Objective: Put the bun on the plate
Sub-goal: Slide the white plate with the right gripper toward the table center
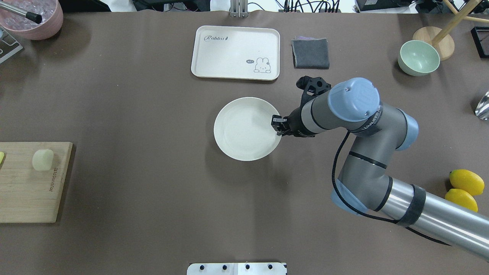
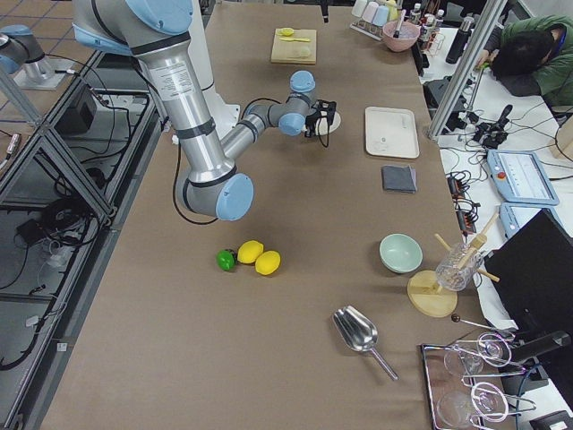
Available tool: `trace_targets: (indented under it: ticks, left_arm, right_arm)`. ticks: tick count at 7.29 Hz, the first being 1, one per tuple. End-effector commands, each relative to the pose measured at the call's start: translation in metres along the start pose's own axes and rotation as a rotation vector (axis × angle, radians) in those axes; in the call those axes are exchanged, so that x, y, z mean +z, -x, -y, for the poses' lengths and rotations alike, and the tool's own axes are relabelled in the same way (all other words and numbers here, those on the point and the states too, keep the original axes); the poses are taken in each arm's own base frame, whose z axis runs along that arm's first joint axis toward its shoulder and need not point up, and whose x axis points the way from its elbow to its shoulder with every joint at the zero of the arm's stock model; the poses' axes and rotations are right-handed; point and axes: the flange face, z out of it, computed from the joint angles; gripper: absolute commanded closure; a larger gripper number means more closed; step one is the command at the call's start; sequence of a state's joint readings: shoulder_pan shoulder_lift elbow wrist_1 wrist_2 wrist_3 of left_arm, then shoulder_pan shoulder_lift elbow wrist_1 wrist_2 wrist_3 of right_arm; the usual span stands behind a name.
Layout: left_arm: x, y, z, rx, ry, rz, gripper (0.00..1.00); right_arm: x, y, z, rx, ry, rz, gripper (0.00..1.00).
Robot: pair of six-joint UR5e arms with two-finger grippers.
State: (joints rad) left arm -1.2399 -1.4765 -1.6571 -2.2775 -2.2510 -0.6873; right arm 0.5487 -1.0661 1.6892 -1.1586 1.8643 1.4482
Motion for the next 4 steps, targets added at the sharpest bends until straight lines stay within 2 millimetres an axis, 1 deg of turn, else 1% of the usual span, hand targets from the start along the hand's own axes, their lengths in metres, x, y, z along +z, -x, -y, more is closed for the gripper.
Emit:
trace_targets:
  ticks: [1, 2, 3, 4]
  left_arm:
    - [0.017, -0.031, -0.005, -0.012, -0.009, -0.028, 0.02]
    - [0.026, -0.056, -0.011, -0.008, -0.017, -0.032, 0.02]
    - [0.032, -0.083, -0.022, -0.008, -0.029, -0.028, 0.02]
    - [0.033, -0.098, -0.028, -0.005, -0.022, -0.041, 0.02]
  right_arm:
    - [0.025, 0.008, -0.019, -0.017, -0.014, -0.035, 1.0]
    - [0.038, 0.001, -0.018, -0.016, -0.014, -0.059, 1.0]
    - [0.043, -0.002, -0.017, -0.013, -0.014, -0.068, 1.0]
    - [0.04, 0.011, -0.016, -0.015, -0.016, -0.055, 1.0]
